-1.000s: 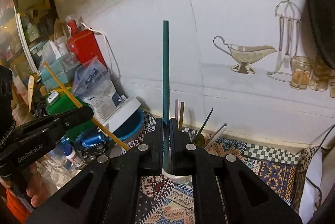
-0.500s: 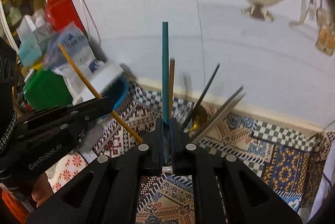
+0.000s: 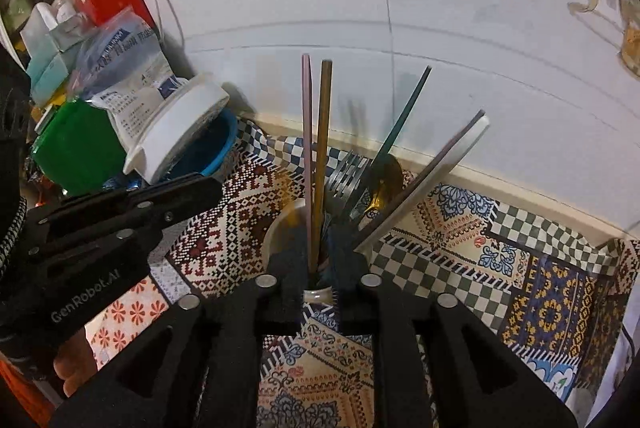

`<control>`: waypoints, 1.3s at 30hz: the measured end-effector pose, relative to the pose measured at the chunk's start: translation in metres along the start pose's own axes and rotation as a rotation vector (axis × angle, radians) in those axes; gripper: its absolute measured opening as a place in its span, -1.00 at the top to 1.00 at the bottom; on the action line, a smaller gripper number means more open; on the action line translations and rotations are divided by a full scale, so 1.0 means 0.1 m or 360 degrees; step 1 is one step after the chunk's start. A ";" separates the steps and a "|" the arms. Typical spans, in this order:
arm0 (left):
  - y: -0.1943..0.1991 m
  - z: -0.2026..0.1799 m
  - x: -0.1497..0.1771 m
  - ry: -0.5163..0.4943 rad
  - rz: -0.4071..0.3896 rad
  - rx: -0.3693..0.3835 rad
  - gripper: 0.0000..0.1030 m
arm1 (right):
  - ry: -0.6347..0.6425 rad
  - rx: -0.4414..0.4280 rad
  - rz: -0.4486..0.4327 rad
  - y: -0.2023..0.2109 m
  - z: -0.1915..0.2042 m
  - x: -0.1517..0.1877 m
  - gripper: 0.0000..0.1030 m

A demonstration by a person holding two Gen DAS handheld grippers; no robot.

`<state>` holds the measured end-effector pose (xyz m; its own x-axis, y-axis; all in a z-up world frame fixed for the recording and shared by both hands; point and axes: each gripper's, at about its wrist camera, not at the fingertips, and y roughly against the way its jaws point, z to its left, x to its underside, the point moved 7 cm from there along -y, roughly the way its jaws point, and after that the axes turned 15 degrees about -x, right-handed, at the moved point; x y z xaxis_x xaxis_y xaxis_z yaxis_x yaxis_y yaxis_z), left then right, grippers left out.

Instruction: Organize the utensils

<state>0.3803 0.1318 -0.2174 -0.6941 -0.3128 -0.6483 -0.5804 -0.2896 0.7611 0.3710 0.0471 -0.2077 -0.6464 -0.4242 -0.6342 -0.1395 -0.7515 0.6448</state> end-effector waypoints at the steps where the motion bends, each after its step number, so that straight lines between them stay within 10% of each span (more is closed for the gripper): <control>1: 0.05 0.01 -0.01 0.0001 -0.0012 -0.0001 0.87 | 0.0010 0.0006 -0.0021 0.07 0.03 -0.01 0.62; 24: 2.96 0.19 0.20 -0.0035 -0.0870 0.0132 0.37 | 0.0345 0.0132 -0.0897 2.72 1.35 0.34 0.55; 35: 3.46 0.20 0.77 -0.0087 -0.0990 0.0150 -0.83 | 0.0387 0.0207 -0.0969 2.98 1.67 0.82 -0.43; 39: 3.56 0.25 0.90 -0.0077 -0.1030 0.0124 -0.96 | 0.0368 0.0220 -0.1002 3.03 1.74 0.91 -0.74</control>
<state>0.1011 0.0229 -0.0042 -0.2113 -0.0555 -0.9758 -0.9155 -0.3385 0.2175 0.1388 -0.1312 0.0040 -0.2359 -0.0360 -0.9711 -0.5408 -0.8254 0.1620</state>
